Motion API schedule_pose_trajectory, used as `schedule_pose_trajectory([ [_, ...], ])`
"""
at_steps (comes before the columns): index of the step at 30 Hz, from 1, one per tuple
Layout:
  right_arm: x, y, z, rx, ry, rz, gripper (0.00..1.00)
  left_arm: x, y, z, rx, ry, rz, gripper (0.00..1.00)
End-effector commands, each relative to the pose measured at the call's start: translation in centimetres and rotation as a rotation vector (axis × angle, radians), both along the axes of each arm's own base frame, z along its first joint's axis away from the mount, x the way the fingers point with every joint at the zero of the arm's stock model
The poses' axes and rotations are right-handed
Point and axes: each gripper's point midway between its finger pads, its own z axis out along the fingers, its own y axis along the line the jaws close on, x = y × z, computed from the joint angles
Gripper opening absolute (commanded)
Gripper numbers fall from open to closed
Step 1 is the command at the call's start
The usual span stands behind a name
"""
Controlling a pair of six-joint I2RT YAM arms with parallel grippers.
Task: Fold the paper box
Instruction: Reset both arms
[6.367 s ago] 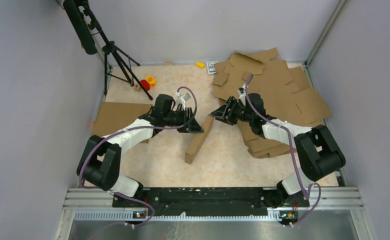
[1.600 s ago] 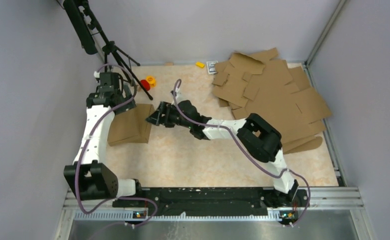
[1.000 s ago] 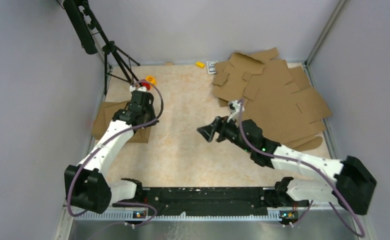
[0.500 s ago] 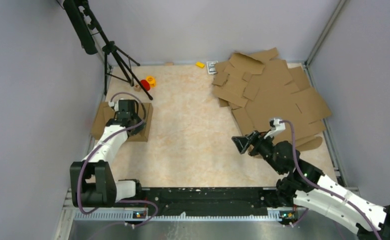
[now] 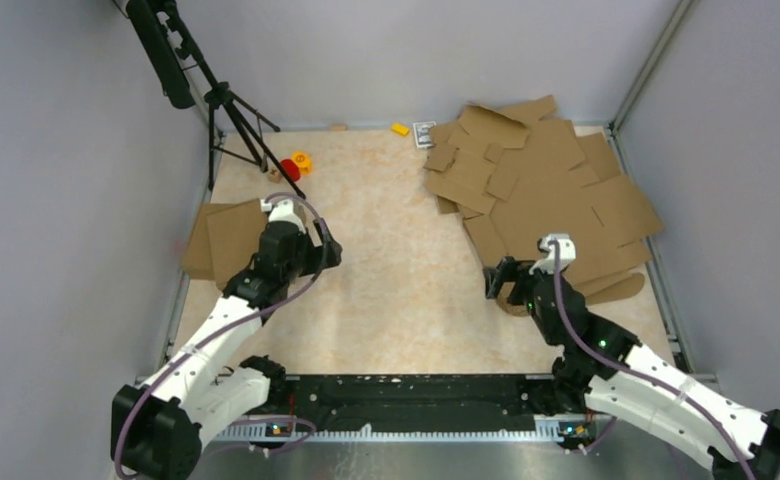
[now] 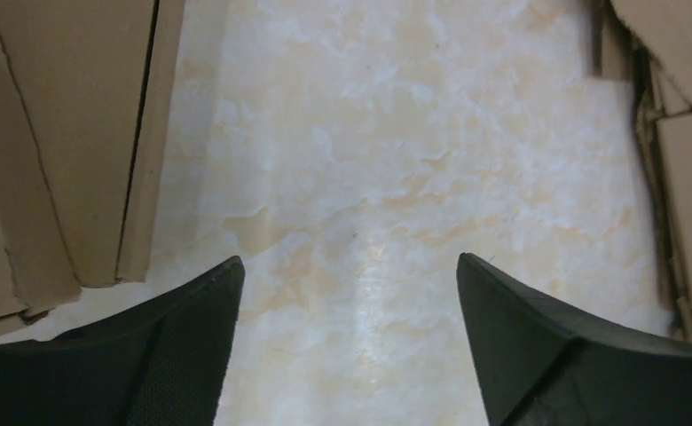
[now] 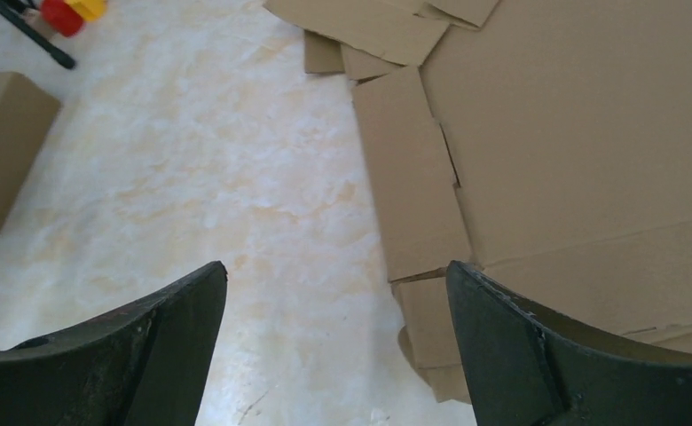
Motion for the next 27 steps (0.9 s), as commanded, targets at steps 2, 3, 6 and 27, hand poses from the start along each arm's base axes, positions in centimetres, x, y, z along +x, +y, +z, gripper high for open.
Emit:
schedule_pose_trajectory([
  [2, 4.6, 0.7, 1.0, 0.007, 0.01, -0.019, 0.92, 1.2, 0.1, 1.2, 0.09, -0.224, -0.099, 0.99],
  [3, 5.8, 0.2, 1.2, 0.047, 0.016, -0.032, 0.93, 1.8, 0.4, 1.3, 0.124, -0.27, -0.107, 0.99],
  [6, 8.4, -1.4, 1.6, 0.127, -0.01, -0.048, 0.93, 3.3, 2.6, 1.5, 0.213, -0.351, -0.006, 0.99],
  [27, 14.4, -13.8, -5.6, -0.246, -0.186, -0.381, 0.86, 8.3, 13.7, -2.2, 0.21, -0.461, 0.235, 0.96],
])
